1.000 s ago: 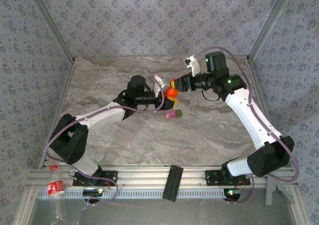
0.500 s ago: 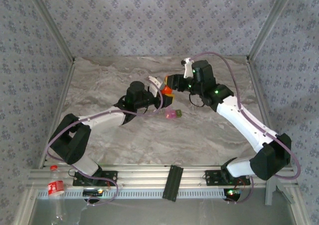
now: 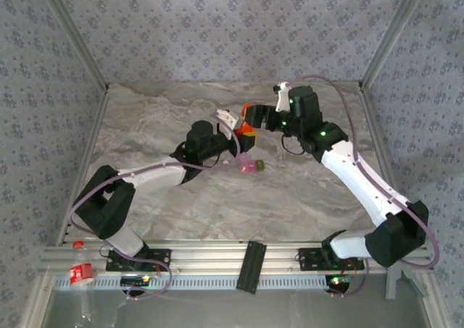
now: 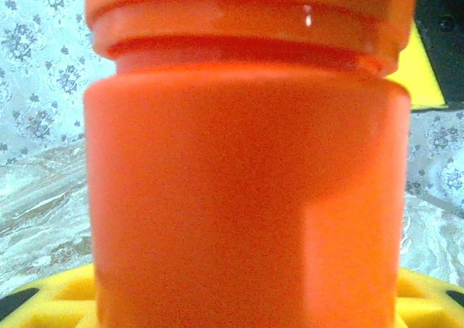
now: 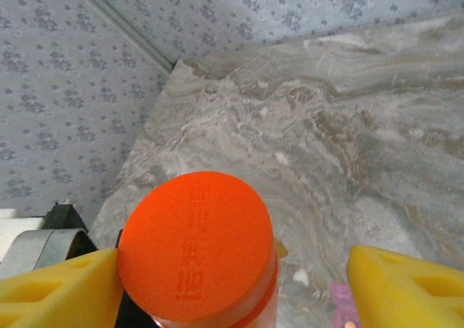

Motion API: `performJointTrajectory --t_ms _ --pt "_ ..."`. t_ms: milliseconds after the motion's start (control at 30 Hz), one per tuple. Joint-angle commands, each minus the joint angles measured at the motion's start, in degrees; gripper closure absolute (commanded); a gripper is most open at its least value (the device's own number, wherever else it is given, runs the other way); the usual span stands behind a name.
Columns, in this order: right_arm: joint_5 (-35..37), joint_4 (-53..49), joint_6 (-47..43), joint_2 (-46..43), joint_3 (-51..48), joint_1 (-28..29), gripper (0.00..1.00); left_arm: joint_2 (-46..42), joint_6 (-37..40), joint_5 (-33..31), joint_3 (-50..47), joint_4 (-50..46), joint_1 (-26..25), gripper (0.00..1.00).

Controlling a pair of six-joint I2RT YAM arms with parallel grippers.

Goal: Sort the pills into containers

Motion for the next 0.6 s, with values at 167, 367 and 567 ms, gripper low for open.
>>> performJointTrajectory --t_ms 167,367,567 --pt "-10.62 -10.35 -6.69 -6.04 4.62 -8.64 0.11 -2.41 3.15 5.31 2.11 0.58 2.05 1.0" --pt "-18.11 -24.2 -24.43 -0.28 13.79 -10.83 0.12 -3.81 5.01 18.33 5.05 -7.39 3.9 1.0" --pt "-22.89 -28.01 -31.66 3.35 18.39 -10.53 0.14 -3.4 6.96 24.37 8.29 -14.23 4.02 1.0"
